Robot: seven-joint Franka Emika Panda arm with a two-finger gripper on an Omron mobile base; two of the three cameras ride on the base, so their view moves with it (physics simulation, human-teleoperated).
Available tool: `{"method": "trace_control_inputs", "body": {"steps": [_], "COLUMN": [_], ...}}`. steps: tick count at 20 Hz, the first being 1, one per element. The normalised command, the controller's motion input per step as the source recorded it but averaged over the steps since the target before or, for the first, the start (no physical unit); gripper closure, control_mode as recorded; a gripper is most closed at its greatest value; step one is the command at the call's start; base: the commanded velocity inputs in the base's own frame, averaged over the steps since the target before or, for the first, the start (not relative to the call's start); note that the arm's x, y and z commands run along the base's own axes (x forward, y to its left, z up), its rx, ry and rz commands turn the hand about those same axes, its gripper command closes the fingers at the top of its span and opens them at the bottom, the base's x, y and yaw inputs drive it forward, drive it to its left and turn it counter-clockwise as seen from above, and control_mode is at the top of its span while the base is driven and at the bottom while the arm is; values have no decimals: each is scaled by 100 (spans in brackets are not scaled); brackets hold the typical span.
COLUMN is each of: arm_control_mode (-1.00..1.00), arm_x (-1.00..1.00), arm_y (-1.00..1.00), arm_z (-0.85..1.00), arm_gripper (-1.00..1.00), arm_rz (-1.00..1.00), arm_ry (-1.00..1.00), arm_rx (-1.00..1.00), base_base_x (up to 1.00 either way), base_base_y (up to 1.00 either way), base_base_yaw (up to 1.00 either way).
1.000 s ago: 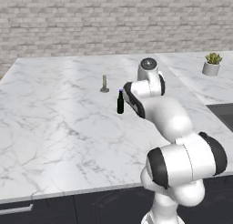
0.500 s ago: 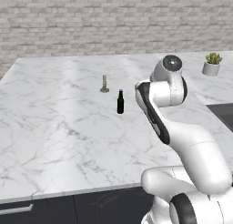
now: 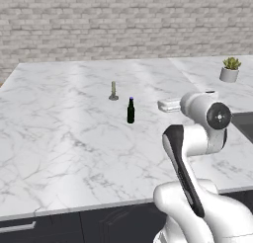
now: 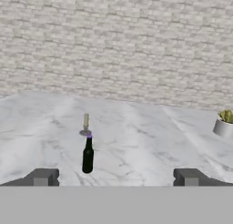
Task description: Open the cabinet directly in front. Then move the beer and the cup to the dining counter with the candle on it.
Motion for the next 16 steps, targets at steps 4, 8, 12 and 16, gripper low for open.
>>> {"method": "trace_control_inputs", "body": {"steps": [4,8,12,16], "arm_control_mode": [-100,100,100,100], "arm_x": [-11,-6,0,0], "arm_y": [0,0,0,0], "arm_z": [7,0,0,0], "arm_gripper": [-100,-100,-100,-100], "arm_rz": [0,0,0,0], "arm_ry": [-9,0,0,0], "arm_rx": [0,0,0,0], "base_base_x": [0,-11,-90,-97], "base_base_y": [0,0,0,-2], "base_base_yaw": [0,0,2,-8]}}
